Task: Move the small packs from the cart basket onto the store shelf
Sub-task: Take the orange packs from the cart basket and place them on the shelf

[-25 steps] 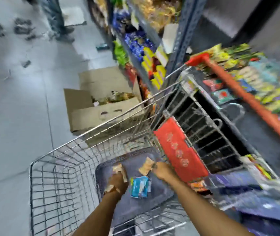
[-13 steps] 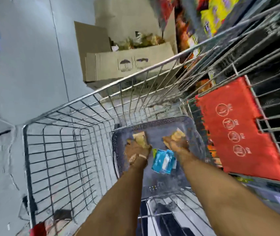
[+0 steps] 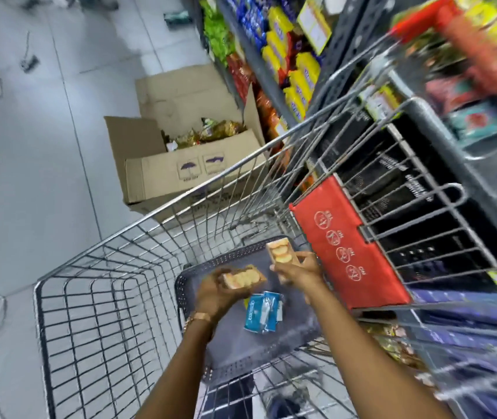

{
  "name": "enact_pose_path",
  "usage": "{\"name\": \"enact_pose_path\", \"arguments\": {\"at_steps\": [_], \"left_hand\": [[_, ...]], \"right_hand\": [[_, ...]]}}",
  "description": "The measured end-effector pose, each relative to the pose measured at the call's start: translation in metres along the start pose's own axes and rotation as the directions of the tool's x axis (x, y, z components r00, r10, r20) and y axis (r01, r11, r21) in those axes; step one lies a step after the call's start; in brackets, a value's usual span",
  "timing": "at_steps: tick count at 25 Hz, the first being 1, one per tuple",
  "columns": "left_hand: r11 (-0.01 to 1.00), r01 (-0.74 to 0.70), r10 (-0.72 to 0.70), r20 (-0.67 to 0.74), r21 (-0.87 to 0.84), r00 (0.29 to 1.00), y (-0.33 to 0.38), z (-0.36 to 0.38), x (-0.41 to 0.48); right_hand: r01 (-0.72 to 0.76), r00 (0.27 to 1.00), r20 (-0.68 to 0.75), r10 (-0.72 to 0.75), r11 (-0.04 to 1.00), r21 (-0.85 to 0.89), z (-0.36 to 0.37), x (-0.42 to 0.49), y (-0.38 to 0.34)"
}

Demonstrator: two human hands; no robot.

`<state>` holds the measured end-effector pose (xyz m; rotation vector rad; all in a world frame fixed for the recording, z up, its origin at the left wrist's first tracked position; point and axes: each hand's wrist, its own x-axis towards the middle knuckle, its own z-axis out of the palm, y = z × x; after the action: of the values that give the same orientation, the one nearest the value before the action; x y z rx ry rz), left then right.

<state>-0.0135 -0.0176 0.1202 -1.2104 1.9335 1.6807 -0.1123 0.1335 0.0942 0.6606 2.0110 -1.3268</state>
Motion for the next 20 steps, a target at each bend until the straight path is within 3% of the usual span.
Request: {"name": "enact_pose_path", "arguments": {"at_steps": [2, 5, 9, 11, 14, 15, 17, 20], "left_hand": [[0.985, -0.109, 0.126, 0.132, -0.133, 0.983, 0.032, -0.006, -0.027], [0.947, -0.289, 0.318, 0.291, -0.139, 0.902, 0.079, -0.002, -0.056], [0.89, -0.316, 0.435, 0.408, -0.329, 0.803, 0.133, 0.032, -0.087], [0.866, -0.309, 0.467, 0.414, -0.393, 0.782, 0.157, 0.064, -0.111], [0.839, -0.375, 0.528, 0.424, -0.394, 0.735, 0.184, 0.127, -0.162], [0.828, -0.421, 0.556, 0.444, -0.371, 0.703, 0.189, 0.149, -0.181], [0.812, -0.458, 0.583, 0.501, -0.362, 0.639, 0.198, 0.187, -0.212], [0.851, -0.401, 0.51, 0.713, -0.338, 0.481, 0.209, 0.235, -0.263]], "right_hand": [[0.076, 0.997, 0.002, -0.079, 0.972, 0.223, -0.029, -0.04, -0.02], [0.19, 0.982, -0.096, -0.164, 0.88, 0.436, -0.078, -0.09, -0.036], [0.169, 0.977, -0.034, -0.211, 0.661, 0.731, -0.142, -0.144, -0.044], [0.206, 0.967, -0.076, -0.243, 0.57, 0.796, -0.171, -0.169, -0.041], [0.375, 0.924, -0.311, -0.221, 0.378, 0.846, -0.209, -0.204, -0.03], [0.448, 0.894, -0.414, -0.17, 0.322, 0.834, -0.223, -0.216, -0.027], [0.573, 0.813, -0.574, -0.098, 0.309, 0.759, -0.249, -0.235, -0.022], [0.687, 0.72, -0.689, -0.081, 0.224, 0.692, -0.298, -0.262, -0.002]]}}
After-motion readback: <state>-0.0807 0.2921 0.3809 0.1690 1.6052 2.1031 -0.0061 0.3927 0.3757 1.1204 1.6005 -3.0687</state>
